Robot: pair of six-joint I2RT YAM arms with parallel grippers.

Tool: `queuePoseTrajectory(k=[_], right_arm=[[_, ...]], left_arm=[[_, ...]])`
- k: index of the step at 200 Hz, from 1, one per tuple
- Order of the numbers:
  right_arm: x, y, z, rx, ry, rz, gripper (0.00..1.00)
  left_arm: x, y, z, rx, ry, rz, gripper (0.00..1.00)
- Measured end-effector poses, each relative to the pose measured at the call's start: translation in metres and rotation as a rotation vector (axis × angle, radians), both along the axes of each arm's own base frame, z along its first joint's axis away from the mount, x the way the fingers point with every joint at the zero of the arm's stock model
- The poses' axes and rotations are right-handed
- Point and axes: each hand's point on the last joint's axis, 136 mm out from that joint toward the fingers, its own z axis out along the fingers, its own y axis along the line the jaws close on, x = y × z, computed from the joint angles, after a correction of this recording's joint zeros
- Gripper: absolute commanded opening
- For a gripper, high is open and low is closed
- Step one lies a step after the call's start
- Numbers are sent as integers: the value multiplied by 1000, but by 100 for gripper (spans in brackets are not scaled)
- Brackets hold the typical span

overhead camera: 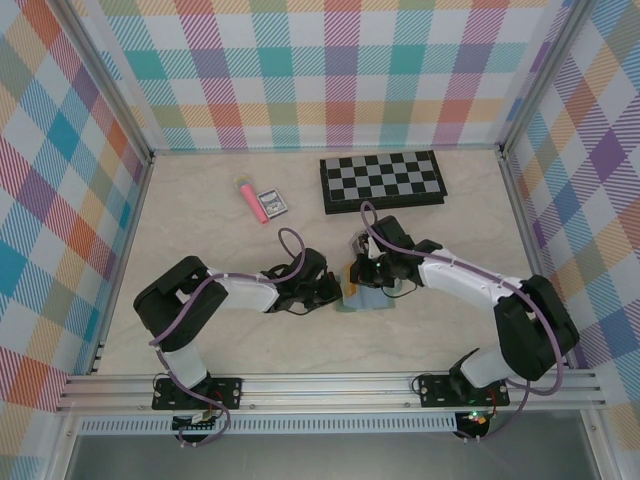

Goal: Put the credit cards into the card holder

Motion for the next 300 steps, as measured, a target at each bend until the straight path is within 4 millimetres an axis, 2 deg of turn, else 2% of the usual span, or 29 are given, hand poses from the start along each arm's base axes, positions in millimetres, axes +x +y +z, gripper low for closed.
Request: queuePoseTrajectory(k=[53, 71, 106, 121, 139, 164, 185, 221, 246, 267, 300], right_arm=[[-6, -17, -35, -165, 43, -11, 7], [-1, -21, -33, -205, 26, -19, 6], [1, -33, -32, -285, 6, -30, 6], [0, -32, -31, -285, 5, -22, 7], [-1, -31, -26, -272, -1, -21, 7], [-1, -31, -17, -256, -21, -25, 7], [-2, -31, -10, -244, -28, -24, 7], [-6, -25, 1, -191, -27, -6, 8], [-8, -15, 8, -160, -32, 18, 8], [-12, 4, 13, -145, -44, 65, 8], [-16, 29, 5, -137, -37, 101, 8]], left_arm=[[-3, 3, 1, 12, 6, -5, 0], [-4, 4, 1, 14, 6, -6, 1], [-9, 10, 1, 43, 11, -23, 14], [-12, 13, 0, 63, 15, -33, 17], [-15, 19, 0, 90, 18, -37, 26], [-16, 25, 3, 110, 12, -39, 32], [-19, 31, 3, 135, 10, -36, 25], [-23, 42, -1, 175, 16, -26, 8], [-23, 43, -1, 180, 12, -30, 6], [-23, 43, -1, 180, 12, -29, 1], [-23, 43, -1, 171, 7, -28, 0]])
